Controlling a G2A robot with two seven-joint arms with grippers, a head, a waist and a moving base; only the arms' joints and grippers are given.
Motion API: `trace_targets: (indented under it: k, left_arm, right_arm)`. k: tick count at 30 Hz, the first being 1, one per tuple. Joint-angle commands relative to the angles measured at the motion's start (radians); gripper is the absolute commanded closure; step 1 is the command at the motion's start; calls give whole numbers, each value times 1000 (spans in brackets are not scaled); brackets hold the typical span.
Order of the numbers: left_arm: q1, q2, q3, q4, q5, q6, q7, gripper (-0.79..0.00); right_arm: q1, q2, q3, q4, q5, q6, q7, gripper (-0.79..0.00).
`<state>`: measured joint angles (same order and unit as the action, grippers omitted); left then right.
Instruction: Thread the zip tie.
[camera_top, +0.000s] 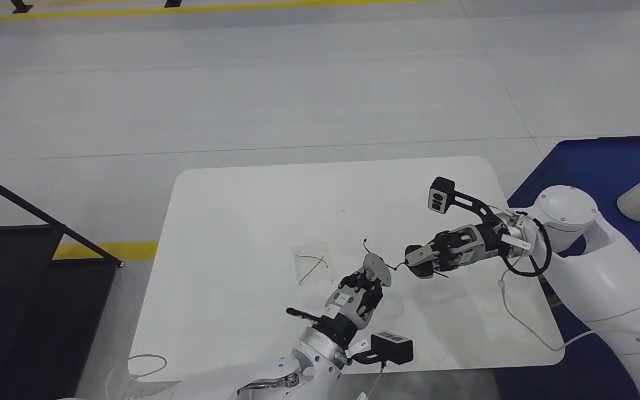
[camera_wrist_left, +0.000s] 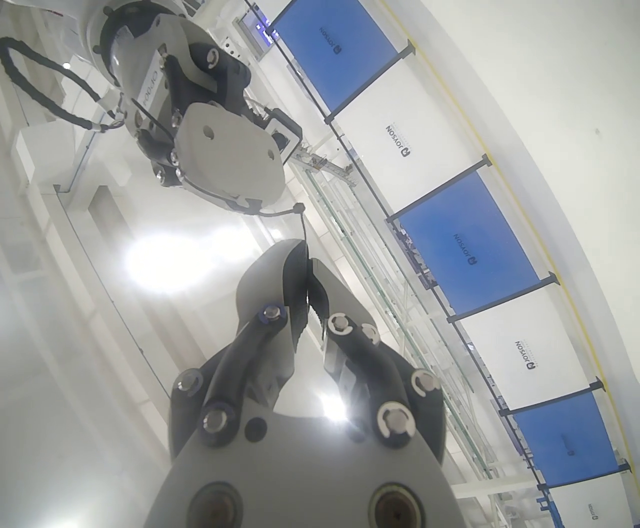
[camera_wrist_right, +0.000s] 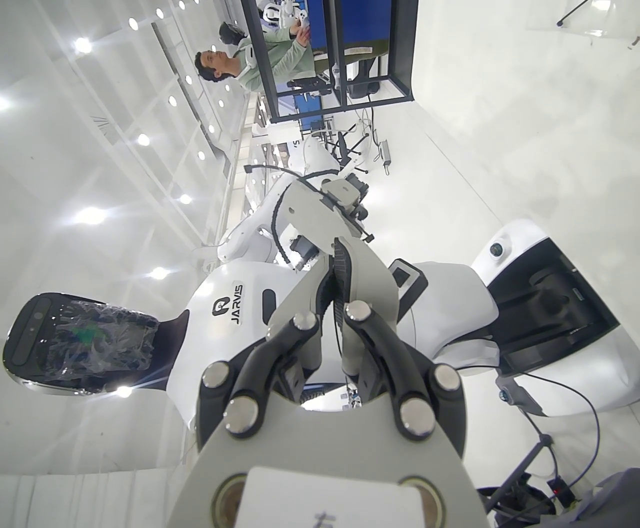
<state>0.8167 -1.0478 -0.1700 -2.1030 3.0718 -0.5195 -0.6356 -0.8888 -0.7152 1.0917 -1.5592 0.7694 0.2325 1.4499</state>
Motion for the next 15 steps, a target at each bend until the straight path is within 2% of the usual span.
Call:
trace_targets:
  k: [1,15]
  left_arm:
    - [8,-1,0,5,0,8,-15,0]
    - [11,-5,0,8,0,14,-16,0]
  right_arm:
    - [0,-1,1,-2,-2,2,2,0]
    - [3,-3,1,-2,-29,6,-7,0]
